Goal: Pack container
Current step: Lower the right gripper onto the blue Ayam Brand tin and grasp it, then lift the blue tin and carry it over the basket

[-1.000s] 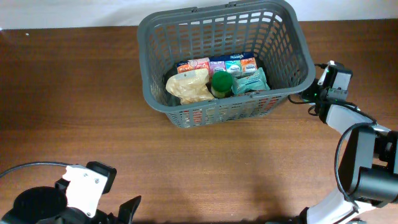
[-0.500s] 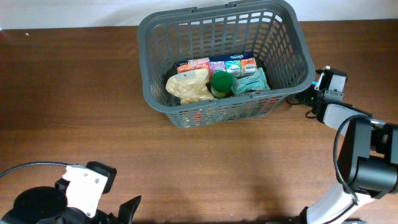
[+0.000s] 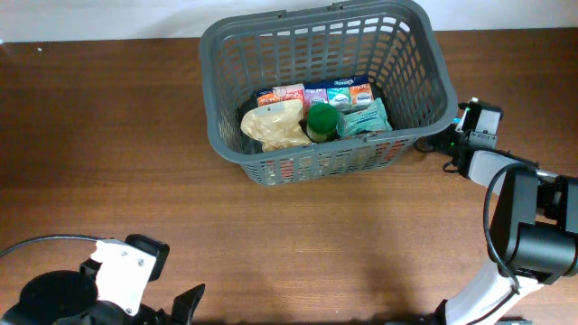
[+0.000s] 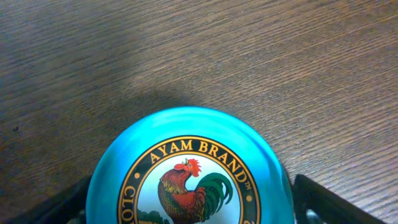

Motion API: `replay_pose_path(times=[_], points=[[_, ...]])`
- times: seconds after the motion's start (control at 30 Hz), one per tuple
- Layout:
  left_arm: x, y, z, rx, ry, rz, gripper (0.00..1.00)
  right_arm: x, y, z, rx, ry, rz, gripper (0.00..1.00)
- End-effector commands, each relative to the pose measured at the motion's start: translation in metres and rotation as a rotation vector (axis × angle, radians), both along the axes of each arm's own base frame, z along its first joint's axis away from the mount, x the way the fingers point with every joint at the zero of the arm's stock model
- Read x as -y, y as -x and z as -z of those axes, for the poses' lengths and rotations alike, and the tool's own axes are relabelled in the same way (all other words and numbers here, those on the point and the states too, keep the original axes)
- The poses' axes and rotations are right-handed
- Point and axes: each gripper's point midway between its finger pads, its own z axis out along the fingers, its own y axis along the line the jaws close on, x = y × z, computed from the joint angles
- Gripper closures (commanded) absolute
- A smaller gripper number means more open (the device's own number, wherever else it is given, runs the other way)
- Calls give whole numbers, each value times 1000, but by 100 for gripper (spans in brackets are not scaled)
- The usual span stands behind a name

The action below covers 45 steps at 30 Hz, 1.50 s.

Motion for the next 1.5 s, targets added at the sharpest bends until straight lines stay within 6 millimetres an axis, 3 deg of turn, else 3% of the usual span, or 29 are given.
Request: replay_pose_path(times=[0.0, 0.47, 1.1, 1.3, 1.37, 1.47], points=[[-1, 0, 0, 10, -16, 10, 1, -3, 1, 12, -25, -11, 2, 13], [-1, 0, 0, 10, -16, 10, 1, -2, 1, 12, -20, -26, 23, 31], [-1, 0, 0, 10, -16, 10, 1, -2, 0, 10, -12, -25, 23, 47], [-1, 0, 0, 10, -16, 10, 1, -2, -1, 10, -7, -29, 29, 47], [-1, 0, 0, 10, -16, 10, 1, -1, -5, 2, 11, -25, 29, 47], [-1, 0, 0, 10, -16, 10, 1, 2, -17, -28, 67, -11, 29, 46]])
